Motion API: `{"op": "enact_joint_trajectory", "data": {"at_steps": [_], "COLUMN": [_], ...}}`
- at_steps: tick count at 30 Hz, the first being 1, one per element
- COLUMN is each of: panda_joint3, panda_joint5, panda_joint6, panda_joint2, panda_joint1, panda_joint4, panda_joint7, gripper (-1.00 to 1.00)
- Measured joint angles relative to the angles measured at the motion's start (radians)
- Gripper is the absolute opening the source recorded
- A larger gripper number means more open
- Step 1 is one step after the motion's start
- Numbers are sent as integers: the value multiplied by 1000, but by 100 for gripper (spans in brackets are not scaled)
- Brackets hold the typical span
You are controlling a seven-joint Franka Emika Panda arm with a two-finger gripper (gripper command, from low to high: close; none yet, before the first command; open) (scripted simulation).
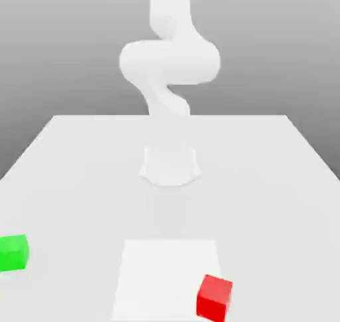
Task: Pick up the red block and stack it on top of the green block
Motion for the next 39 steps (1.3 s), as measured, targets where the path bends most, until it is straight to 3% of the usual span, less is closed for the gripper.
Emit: {"op": "enact_joint_trajectory", "data": {"at_steps": [16, 25, 30, 31, 39], "panda_joint3": [154, 165, 116, 108, 119], "panda_joint5": [-104, -97, -153, -159, -149], "panda_joint6": [210, 333, 469, 486, 464], "panda_joint2": [587, 905, 1085, 1106, 1078], "panda_joint1": [-74, -35, 7, 14, 5], "panda_joint4": [-89, -138, -118, -115, -120], "panda_joint7": [380, 543, 601, 606, 599], "gripper": [0, 0, 0, -100, -100]}}
